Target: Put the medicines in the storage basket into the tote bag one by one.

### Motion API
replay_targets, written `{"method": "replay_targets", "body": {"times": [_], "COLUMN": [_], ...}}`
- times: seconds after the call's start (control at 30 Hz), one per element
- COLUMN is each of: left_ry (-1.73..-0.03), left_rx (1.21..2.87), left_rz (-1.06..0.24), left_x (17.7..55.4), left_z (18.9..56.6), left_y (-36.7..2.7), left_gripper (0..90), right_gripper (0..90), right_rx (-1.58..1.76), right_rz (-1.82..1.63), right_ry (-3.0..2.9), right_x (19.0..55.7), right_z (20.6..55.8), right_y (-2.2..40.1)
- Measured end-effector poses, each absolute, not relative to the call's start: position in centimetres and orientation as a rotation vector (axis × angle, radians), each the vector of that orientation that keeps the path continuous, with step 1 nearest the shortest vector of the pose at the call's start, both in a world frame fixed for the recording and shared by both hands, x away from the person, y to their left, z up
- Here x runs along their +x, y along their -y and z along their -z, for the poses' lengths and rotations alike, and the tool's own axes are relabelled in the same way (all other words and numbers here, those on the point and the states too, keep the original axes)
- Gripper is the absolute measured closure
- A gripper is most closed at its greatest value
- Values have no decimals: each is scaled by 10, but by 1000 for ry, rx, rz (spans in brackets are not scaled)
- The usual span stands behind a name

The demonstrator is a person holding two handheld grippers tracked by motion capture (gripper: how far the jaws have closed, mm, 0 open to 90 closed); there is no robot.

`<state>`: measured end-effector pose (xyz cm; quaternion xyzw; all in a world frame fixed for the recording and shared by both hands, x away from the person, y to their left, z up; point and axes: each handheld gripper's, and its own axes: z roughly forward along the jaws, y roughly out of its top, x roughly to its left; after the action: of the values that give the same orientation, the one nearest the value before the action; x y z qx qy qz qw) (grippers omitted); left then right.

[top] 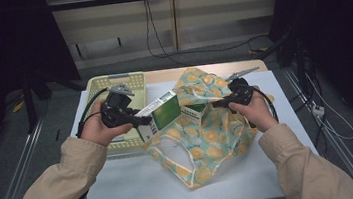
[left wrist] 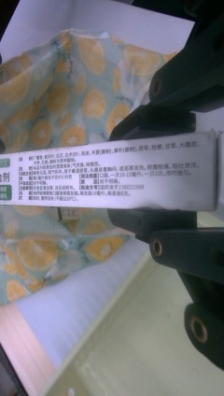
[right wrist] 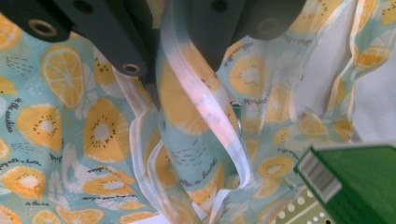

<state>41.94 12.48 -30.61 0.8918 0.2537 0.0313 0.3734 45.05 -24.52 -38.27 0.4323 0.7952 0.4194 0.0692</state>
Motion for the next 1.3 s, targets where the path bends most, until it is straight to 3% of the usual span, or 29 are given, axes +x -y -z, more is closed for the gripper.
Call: {"method": "replay_targets", "body": {"times": [0.63,1.3], "left_ry": [-539,-528], "left_rx": [2343,2368], "left_rz": [-4,12], "left_x": [405,402], "left_z": [334,361], "left_y": [-84,-49], "left_gripper": [629,630], "right_gripper": [885,885], "right_rx": [1290,1272], "right_rz": [-1261,-1276], "right_ry": [-2396,-2387], "right_x": [451,451], "right_z": [380,371], "right_y": [244,242]}}
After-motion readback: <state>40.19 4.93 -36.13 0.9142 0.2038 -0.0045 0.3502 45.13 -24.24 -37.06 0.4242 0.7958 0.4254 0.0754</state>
